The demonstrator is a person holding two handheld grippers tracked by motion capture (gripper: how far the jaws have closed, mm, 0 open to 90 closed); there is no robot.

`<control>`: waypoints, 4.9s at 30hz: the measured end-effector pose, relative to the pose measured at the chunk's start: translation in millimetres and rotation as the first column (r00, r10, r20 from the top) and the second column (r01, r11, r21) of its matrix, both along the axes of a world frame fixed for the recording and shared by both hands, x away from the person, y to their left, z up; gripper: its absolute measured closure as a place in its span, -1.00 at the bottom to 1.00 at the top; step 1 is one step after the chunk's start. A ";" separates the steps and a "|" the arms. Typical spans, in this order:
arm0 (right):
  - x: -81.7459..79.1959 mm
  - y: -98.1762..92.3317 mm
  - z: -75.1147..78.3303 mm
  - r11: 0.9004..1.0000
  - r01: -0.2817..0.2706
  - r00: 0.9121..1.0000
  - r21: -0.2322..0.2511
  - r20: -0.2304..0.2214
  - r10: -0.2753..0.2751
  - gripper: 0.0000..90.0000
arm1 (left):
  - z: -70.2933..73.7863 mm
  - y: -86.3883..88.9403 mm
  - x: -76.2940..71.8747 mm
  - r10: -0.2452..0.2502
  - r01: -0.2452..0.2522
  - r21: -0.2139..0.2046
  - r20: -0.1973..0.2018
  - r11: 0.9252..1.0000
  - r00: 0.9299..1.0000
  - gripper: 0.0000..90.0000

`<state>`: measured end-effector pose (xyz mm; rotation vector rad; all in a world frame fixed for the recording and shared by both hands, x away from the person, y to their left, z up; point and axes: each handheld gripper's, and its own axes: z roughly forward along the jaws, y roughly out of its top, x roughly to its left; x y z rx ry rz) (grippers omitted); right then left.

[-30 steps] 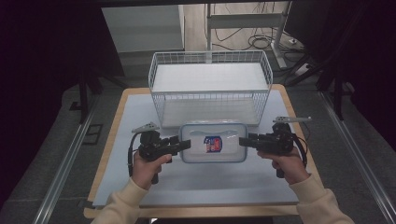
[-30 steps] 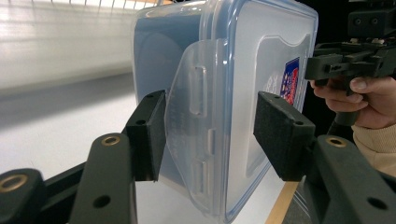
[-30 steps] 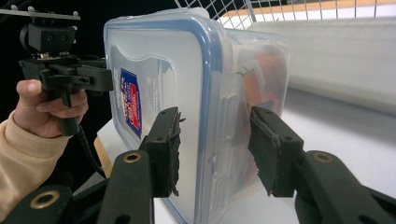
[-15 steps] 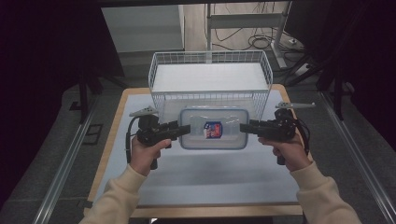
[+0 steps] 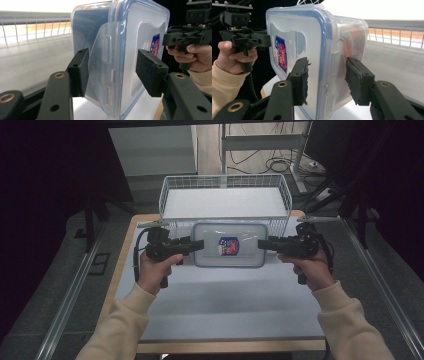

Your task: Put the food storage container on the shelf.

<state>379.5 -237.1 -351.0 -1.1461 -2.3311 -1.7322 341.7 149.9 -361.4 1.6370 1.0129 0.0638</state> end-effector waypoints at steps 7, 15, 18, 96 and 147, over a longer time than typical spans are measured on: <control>15.0 3.5 19.1 1.000 -0.006 1.000 0.001 0.019 0.006 0.20 | 15.6 2.9 9.9 0.012 -0.012 -0.006 0.020 1.000 1.000 0.02; 33.0 6.7 43.2 1.000 -0.011 0.999 -0.001 0.032 0.011 0.20 | 37.4 7.0 28.0 0.015 -0.014 -0.021 0.041 1.000 0.999 0.03; 38.7 7.8 49.1 1.000 -0.011 0.999 -0.005 0.037 0.011 0.20 | 41.9 8.0 34.0 0.013 -0.012 -0.019 0.040 1.000 0.999 0.03; 131.5 19.5 52.7 0.981 0.194 0.980 -0.015 -0.043 -0.194 -0.19 | 34.7 17.5 159.0 0.115 -0.128 -0.072 -0.165 0.989 0.980 -0.72; -55.2 -17.2 -119.4 0.974 -0.044 0.999 -0.220 -0.001 0.045 -0.47 | -112.3 15.8 -45.0 -0.069 0.076 0.156 -0.049 0.985 0.996 -0.62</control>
